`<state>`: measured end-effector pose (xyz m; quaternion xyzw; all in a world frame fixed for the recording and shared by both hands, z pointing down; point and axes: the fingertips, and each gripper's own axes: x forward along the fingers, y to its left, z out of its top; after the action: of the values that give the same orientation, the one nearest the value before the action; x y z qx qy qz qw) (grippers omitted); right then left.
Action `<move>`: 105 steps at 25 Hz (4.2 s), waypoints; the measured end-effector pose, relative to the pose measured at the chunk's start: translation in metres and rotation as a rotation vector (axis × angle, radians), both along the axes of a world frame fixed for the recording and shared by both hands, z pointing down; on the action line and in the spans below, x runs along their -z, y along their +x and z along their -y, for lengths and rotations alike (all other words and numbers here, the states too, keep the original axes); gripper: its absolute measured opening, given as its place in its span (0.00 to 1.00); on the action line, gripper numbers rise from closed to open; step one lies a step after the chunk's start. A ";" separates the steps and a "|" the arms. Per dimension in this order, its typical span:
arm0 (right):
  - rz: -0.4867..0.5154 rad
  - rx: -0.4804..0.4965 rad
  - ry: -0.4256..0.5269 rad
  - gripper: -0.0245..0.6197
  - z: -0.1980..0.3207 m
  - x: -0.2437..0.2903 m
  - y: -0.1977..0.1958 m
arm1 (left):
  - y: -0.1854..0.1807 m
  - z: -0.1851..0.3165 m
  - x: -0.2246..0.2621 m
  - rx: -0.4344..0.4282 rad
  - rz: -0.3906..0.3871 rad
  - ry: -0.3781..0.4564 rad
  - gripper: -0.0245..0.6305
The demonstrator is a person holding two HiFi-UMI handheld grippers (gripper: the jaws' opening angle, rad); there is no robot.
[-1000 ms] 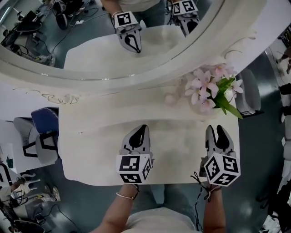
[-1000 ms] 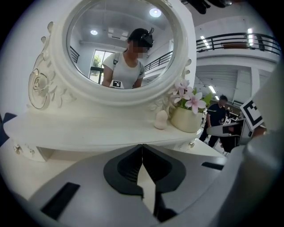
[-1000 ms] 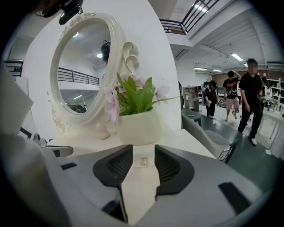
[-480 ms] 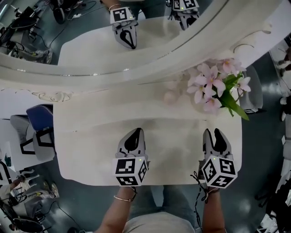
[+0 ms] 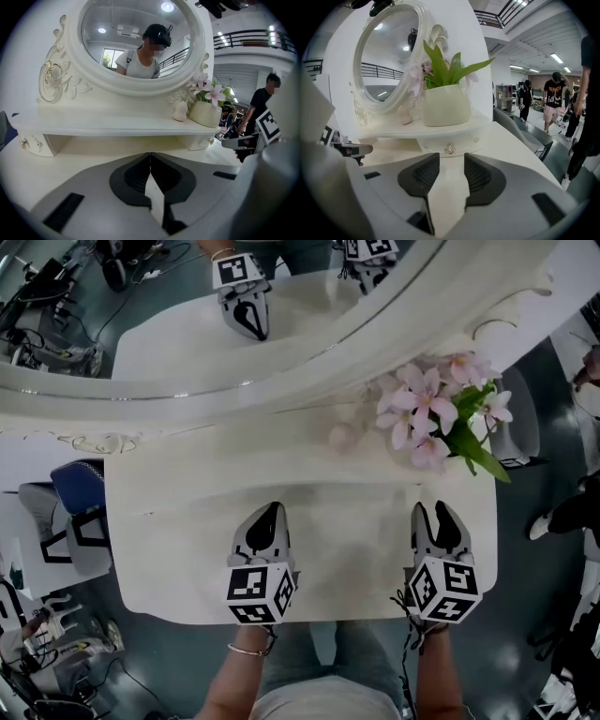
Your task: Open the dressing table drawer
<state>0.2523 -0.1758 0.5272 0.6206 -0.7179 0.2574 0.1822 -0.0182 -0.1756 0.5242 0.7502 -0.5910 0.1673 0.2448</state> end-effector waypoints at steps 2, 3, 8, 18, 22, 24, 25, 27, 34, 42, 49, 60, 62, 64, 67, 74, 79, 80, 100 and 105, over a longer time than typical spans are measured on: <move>0.000 0.002 -0.002 0.30 0.002 -0.002 0.000 | 0.000 0.000 0.000 0.002 0.000 -0.002 0.07; -0.002 0.004 -0.003 0.30 0.003 -0.003 0.000 | -0.001 -0.001 0.001 0.003 0.001 -0.004 0.07; -0.014 0.024 -0.009 0.31 0.011 -0.008 -0.002 | -0.005 -0.001 0.001 0.013 0.008 -0.007 0.07; -0.026 0.050 -0.029 0.31 0.026 -0.018 -0.008 | -0.018 0.000 0.004 0.050 0.023 -0.006 0.07; -0.029 0.052 -0.035 0.31 0.031 -0.021 -0.008 | -0.024 -0.001 0.003 0.063 0.029 -0.008 0.07; -0.031 0.054 -0.037 0.31 0.033 -0.022 -0.009 | -0.027 -0.001 0.004 0.069 0.031 -0.009 0.07; -0.032 0.054 -0.038 0.31 0.034 -0.023 -0.009 | -0.028 -0.001 0.004 0.071 0.031 -0.009 0.07; -0.033 0.054 -0.041 0.31 0.037 -0.024 -0.010 | -0.029 -0.001 0.004 0.074 0.032 -0.010 0.07; -0.045 0.058 -0.045 0.31 0.044 -0.027 -0.011 | -0.034 0.001 0.001 0.085 0.034 -0.017 0.07; -0.059 0.052 -0.054 0.28 0.047 -0.028 -0.010 | -0.034 0.006 0.002 0.089 0.036 -0.015 0.07; -0.070 0.052 -0.058 0.25 0.047 -0.027 -0.011 | -0.030 0.009 0.003 0.084 0.041 -0.013 0.07; -0.096 0.054 -0.074 0.22 0.047 -0.028 -0.012 | -0.027 0.008 0.005 0.075 0.051 -0.015 0.07; -0.102 0.054 -0.077 0.22 0.047 -0.028 -0.013 | -0.028 0.008 0.006 0.075 0.050 -0.014 0.07; -0.106 0.053 -0.079 0.21 0.047 -0.028 -0.014 | -0.028 0.008 0.007 0.075 0.048 -0.013 0.07; -0.109 0.047 -0.082 0.20 0.047 -0.028 -0.013 | -0.029 0.008 0.008 0.073 0.045 -0.012 0.07; -0.113 0.043 -0.086 0.20 0.047 -0.028 -0.014 | -0.033 0.005 0.011 0.069 0.043 -0.014 0.07; -0.103 0.041 -0.080 0.20 0.047 -0.029 -0.013 | -0.034 0.003 0.017 0.060 0.046 -0.006 0.07; -0.097 0.040 -0.078 0.20 0.047 -0.029 -0.014 | -0.035 0.002 0.019 0.059 0.046 -0.004 0.07; -0.080 0.043 -0.065 0.20 0.046 -0.028 -0.013 | -0.038 -0.015 0.029 0.058 0.045 0.000 0.07; -0.081 0.045 -0.062 0.20 0.046 -0.028 -0.013 | -0.039 -0.017 0.029 0.061 0.049 0.004 0.07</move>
<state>0.2393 -0.2214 0.5552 0.6083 -0.7153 0.2501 0.2361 -0.0567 -0.1590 0.4949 0.7282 -0.6195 0.1768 0.2339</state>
